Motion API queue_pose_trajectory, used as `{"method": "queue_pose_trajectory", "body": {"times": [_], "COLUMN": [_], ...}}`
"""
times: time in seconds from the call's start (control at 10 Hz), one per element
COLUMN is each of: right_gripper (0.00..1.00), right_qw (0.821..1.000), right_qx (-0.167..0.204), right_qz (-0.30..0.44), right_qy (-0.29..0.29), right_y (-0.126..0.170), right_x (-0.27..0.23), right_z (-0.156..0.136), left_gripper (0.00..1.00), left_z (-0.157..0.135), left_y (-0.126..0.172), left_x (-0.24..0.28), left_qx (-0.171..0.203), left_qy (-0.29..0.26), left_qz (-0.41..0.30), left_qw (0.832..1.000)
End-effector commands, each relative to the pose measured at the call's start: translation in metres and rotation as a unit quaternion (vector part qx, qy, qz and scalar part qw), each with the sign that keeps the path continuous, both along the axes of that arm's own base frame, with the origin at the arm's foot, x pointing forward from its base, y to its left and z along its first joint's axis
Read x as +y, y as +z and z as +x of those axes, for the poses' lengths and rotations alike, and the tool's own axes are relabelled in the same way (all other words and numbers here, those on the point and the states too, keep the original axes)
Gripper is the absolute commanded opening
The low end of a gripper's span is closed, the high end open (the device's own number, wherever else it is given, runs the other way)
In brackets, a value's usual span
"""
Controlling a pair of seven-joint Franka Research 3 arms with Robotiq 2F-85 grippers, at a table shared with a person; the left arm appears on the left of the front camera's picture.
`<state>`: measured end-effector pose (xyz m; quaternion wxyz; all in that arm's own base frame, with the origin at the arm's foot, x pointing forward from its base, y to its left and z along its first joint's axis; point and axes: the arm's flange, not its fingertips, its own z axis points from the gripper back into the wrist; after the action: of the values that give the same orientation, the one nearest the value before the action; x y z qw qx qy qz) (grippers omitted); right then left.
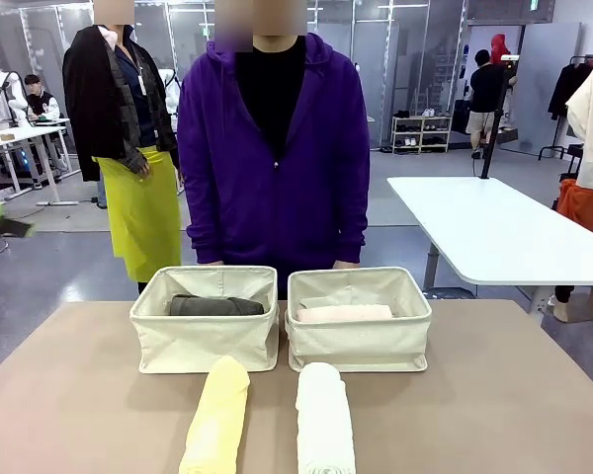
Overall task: Divide the towels into two baskets.
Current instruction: Pick up one hotel-folded towel from the bottom of the table and place it in the Fabric basket indicated by the person.
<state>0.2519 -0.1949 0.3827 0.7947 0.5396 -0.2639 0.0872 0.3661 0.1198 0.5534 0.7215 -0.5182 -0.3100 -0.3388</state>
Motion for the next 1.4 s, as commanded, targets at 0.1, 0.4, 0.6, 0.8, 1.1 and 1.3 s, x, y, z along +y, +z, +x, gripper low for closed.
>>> {"method": "queue_pose_trajectory", "body": {"times": [0.1, 0.4, 0.6, 0.8, 1.1, 1.3], "right_gripper": [1.0, 1.0, 1.0, 1.0, 1.0, 1.0], "right_qw": [1.0, 1.0, 1.0, 1.0, 1.0, 1.0], "right_qx": [-0.001, -0.001, -0.001, -0.001, -0.001, -0.001], "right_qz": [0.003, 0.003, 0.003, 0.003, 0.003, 0.003], "right_qy": [0.002, 0.002, 0.002, 0.002, 0.002, 0.002], "right_y": [0.003, 0.003, 0.003, 0.003, 0.003, 0.003], "right_x": [0.0, 0.0, 0.0, 0.0, 0.0, 0.0], "right_z": [-0.003, -0.003, -0.003, -0.003, -0.003, -0.003], "left_gripper": [1.0, 1.0, 1.0, 1.0, 1.0, 1.0], "left_z": [-0.05, -0.08, -0.086, -0.083, -0.088, -0.088], "left_y": [-0.038, -0.08, -0.093, -0.099, -0.105, -0.105], "left_x": [0.059, 0.105, 0.123, 0.127, 0.128, 0.128], "left_qx": [-0.015, 0.004, 0.042, 0.044, 0.041, 0.041], "left_qy": [0.023, 0.049, 0.085, 0.118, 0.096, 0.096], "left_qz": [-0.016, 0.008, -0.004, -0.001, -0.002, -0.002], "left_qw": [0.999, 0.999, 0.995, 0.992, 0.995, 0.995]}}
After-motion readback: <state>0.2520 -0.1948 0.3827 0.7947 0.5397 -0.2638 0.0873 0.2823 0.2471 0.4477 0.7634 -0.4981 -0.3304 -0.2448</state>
